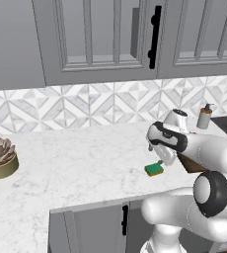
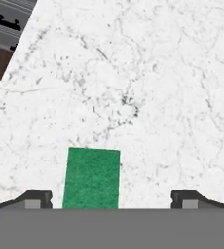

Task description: Pick up the sponge from the counter and clean the cutting board by briefly scrubbing or pressing down on the cutting board. Once finished, release the sponge.

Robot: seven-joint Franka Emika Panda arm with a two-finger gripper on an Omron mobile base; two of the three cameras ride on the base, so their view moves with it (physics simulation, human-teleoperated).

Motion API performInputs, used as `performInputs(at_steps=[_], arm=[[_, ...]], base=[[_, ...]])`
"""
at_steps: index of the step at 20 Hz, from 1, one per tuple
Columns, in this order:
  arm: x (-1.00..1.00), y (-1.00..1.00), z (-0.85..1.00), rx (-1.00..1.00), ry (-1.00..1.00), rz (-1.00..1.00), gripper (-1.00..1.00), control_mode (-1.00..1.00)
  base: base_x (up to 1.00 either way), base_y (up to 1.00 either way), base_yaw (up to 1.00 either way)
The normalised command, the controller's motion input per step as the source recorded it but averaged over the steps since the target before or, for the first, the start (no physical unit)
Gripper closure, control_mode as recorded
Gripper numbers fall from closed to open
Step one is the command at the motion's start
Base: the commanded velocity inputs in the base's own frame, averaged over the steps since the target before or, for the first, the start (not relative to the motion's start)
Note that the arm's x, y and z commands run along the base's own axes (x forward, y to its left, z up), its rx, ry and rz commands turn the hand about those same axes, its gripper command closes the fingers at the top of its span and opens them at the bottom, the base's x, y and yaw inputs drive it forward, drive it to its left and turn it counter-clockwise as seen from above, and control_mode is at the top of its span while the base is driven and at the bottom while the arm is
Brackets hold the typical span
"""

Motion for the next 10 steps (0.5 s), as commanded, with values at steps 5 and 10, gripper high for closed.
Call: performInputs(at_steps=[5,10], arm=[[-0.22,-0.05,0.49,0.0,-0.01,0.14,-1.0,-1.0],[-0.59,-0.26,0.62,0.0,-0.08,0.21,-1.0,-1.0]], base=[[0.0,0.0,0.0],[0.0,0.0,0.0]])
